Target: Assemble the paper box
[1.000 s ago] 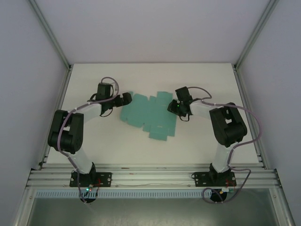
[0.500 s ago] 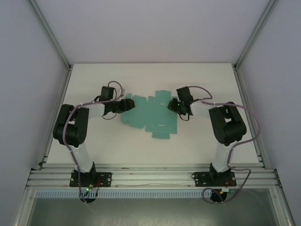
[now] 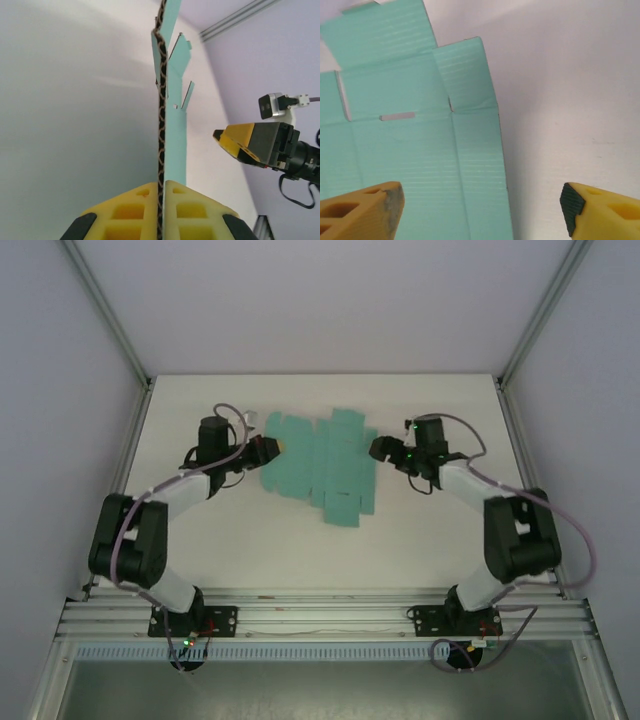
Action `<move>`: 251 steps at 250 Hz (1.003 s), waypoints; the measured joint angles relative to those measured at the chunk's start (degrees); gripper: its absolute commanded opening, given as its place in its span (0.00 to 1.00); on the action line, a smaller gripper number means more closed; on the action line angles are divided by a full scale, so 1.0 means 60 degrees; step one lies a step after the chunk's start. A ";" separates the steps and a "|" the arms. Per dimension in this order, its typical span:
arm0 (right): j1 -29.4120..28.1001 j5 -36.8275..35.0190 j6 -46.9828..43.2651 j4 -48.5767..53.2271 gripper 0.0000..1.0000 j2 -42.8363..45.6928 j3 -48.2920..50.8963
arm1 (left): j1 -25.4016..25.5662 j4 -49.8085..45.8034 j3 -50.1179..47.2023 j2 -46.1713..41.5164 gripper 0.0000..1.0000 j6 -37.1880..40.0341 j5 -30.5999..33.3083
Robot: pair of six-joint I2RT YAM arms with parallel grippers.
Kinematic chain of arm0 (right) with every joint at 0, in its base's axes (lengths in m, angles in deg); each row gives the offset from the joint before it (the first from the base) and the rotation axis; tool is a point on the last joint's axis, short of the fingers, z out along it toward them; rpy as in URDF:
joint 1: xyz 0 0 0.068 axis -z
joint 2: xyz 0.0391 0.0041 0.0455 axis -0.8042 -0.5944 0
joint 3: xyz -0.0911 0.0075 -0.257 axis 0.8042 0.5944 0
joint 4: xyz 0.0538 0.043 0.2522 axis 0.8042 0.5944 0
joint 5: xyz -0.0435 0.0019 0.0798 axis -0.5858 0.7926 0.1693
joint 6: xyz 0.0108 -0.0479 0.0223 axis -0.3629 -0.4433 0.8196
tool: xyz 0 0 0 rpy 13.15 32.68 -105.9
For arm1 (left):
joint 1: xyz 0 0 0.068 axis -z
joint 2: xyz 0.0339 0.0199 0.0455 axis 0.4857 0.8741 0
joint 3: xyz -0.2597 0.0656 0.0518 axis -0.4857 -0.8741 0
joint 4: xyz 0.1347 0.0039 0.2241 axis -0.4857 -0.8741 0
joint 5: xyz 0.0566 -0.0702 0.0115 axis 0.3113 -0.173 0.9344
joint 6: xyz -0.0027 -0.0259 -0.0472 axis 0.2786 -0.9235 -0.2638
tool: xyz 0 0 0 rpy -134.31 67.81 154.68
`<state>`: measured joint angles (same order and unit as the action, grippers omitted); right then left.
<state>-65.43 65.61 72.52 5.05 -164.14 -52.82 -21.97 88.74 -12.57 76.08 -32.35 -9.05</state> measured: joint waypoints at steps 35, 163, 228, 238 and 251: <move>0.0452 0.1253 -0.0018 -0.0284 0.85 0.1719 0.0463 | 0.0000 0.0335 -0.0044 -0.1406 0.00 -0.0382 -0.0251; 0.0805 0.4601 0.0623 -0.1432 0.47 0.3646 0.1829 | 0.0007 0.0233 -0.0831 -0.4273 0.00 -0.0699 -0.0266; 0.0823 0.5468 0.0794 -0.2106 0.41 0.3778 0.1967 | 0.0000 0.0324 -0.1031 -0.4495 0.00 -0.0954 -0.0135; 0.0823 0.5566 0.0798 -0.2175 0.40 0.3778 0.2007 | 0.0000 0.0364 -0.1067 -0.4495 0.00 -0.1009 -0.0131; 0.0823 0.5672 0.0783 -0.2248 0.38 0.3778 0.2065 | 0.0000 0.0386 -0.1115 -0.4495 0.00 -0.1053 -0.0131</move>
<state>-60.50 99.64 77.22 -8.44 -141.48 -40.43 -21.97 91.06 -19.26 49.11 -38.67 -9.84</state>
